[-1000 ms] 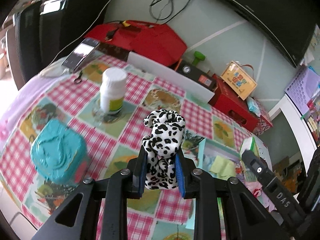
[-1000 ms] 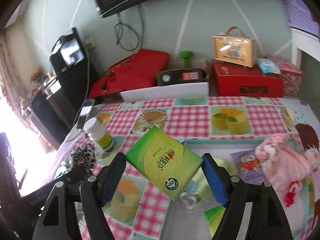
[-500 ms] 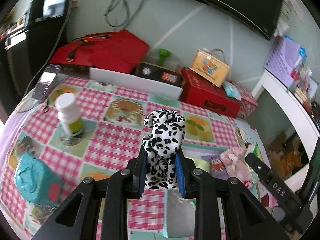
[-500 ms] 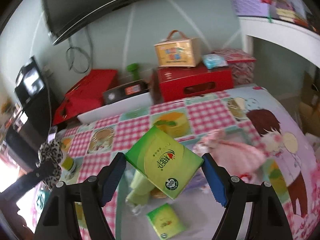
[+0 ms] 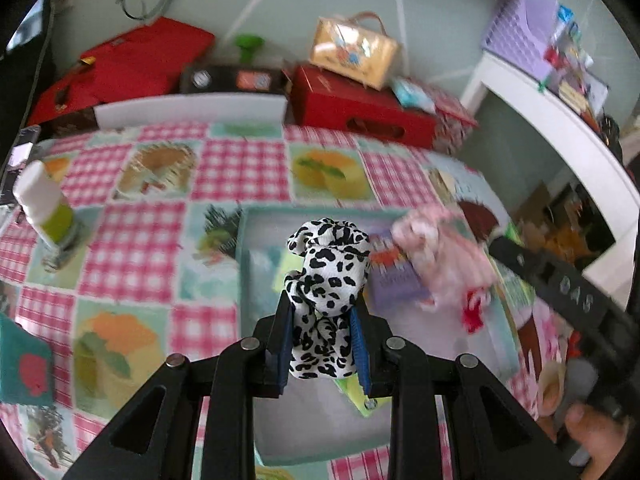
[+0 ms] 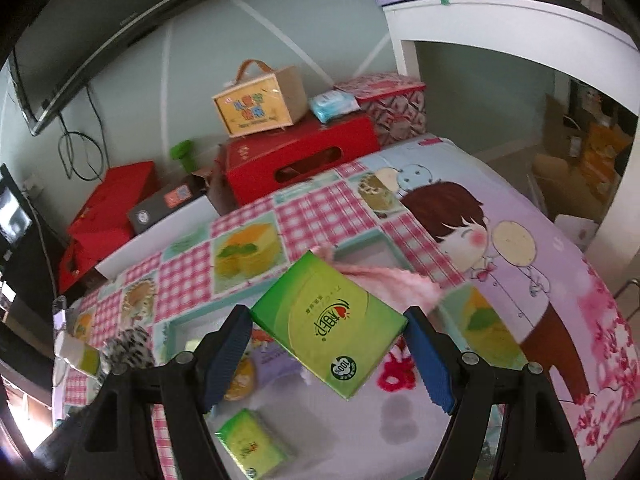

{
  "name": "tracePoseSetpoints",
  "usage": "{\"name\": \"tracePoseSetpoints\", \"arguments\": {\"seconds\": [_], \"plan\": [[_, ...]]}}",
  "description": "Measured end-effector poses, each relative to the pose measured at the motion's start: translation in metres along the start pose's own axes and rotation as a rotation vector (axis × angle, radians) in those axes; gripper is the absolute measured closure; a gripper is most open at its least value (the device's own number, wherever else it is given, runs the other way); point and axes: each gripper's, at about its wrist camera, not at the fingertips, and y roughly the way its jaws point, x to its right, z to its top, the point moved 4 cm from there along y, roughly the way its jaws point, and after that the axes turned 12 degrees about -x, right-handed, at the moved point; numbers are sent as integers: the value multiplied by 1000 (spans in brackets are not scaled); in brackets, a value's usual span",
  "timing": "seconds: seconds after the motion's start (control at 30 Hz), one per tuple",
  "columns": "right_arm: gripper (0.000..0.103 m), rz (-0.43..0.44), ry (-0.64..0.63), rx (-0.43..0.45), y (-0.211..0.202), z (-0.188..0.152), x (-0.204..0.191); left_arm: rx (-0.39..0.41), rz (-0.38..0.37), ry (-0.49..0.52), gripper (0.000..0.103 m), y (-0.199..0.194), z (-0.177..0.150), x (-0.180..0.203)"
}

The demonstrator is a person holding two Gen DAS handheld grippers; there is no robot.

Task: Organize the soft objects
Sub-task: 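Lift the scrunchie and tissue pack and carry both over the white tray, then open the left gripper to drop the scrunchie while the right gripper releases the tissue pack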

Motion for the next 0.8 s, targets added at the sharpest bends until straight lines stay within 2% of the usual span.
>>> {"name": "tracePoseSetpoints", "arguments": {"seconds": [0.13, 0.5, 0.7, 0.8], "plan": [[23, -38, -39, -50, 13, -5, -5, -57, 9, 26, 76, 16, -12, 7], [23, -39, -143, -146, 35, -22, -32, -163, 16, -6, 75, 50, -60, -5], [23, -60, -174, -225, 52, -34, -37, -181, 10, -31, 75, 52, -60, -9], [23, -68, -185, -239, 55, -37, -39, -191, 6, -45, 72, 53, -58, -10]]}}
